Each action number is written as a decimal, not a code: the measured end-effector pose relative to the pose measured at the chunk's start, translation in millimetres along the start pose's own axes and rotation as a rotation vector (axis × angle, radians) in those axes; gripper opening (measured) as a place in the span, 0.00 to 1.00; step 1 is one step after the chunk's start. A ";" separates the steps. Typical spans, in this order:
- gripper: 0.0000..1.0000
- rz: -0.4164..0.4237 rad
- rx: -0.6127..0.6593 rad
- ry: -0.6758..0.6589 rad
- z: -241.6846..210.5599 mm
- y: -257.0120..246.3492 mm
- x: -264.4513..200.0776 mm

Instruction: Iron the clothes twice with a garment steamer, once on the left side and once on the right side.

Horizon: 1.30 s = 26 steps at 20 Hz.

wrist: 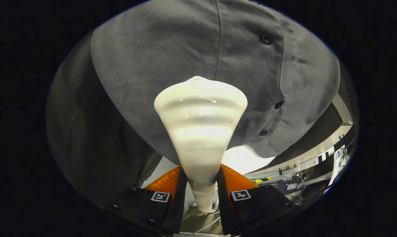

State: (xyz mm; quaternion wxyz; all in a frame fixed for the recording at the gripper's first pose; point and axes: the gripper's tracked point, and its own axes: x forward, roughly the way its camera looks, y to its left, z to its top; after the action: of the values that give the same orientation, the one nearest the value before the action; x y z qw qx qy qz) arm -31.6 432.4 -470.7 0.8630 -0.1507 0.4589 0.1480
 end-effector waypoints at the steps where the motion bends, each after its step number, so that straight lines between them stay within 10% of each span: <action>1: 0.54 0.000 0.001 0.011 -6.2 -0.7 2.5; 15: 0.53 -0.005 0.022 0.116 -63.5 -19.2 25.9; 26: 0.53 0.002 0.089 -0.009 -13.3 -50.4 -38.2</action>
State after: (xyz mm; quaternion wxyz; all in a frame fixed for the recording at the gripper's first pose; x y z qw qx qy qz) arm -42.1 376.7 -439.6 0.8707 -0.1109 0.4615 0.1287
